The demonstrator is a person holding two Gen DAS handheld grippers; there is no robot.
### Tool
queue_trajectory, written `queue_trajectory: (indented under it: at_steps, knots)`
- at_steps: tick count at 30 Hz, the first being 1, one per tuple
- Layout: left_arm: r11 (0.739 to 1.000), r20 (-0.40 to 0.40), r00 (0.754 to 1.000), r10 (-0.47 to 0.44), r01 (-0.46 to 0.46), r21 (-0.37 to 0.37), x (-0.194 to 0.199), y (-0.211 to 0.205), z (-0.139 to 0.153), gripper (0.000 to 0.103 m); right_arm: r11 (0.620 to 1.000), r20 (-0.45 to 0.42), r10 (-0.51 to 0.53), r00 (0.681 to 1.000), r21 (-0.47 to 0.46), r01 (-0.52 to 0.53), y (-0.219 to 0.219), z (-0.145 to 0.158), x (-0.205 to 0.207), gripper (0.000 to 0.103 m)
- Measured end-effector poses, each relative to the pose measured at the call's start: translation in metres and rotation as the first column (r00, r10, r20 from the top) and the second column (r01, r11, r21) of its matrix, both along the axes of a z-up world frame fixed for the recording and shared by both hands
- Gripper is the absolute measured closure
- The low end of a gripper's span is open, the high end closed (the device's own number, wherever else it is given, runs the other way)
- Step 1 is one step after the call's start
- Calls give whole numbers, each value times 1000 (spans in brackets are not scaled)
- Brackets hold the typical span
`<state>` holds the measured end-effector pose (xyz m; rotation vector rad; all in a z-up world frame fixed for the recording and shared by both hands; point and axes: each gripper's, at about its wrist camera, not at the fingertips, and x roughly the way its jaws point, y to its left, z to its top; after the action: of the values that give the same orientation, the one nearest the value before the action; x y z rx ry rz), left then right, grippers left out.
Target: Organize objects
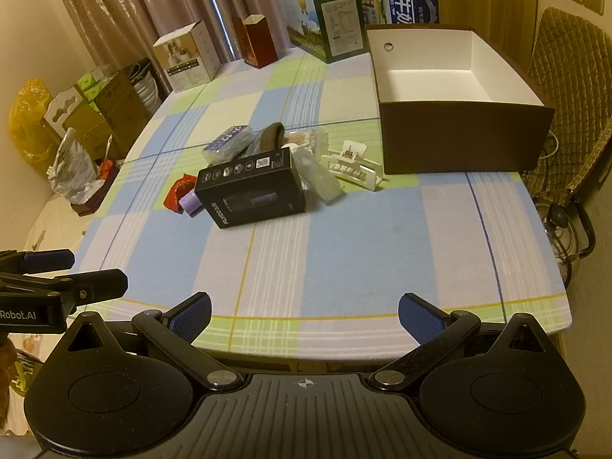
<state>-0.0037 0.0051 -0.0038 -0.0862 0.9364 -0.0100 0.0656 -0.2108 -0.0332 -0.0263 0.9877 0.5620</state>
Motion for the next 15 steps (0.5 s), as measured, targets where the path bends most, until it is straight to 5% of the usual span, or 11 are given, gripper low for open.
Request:
queue_trajectory:
  at_steps: [15]
  knots:
    - [1000,-1,1000,6,-6,1,0,-1,0,1,1000,0,3,1000,0,-3,0,0,0,2]
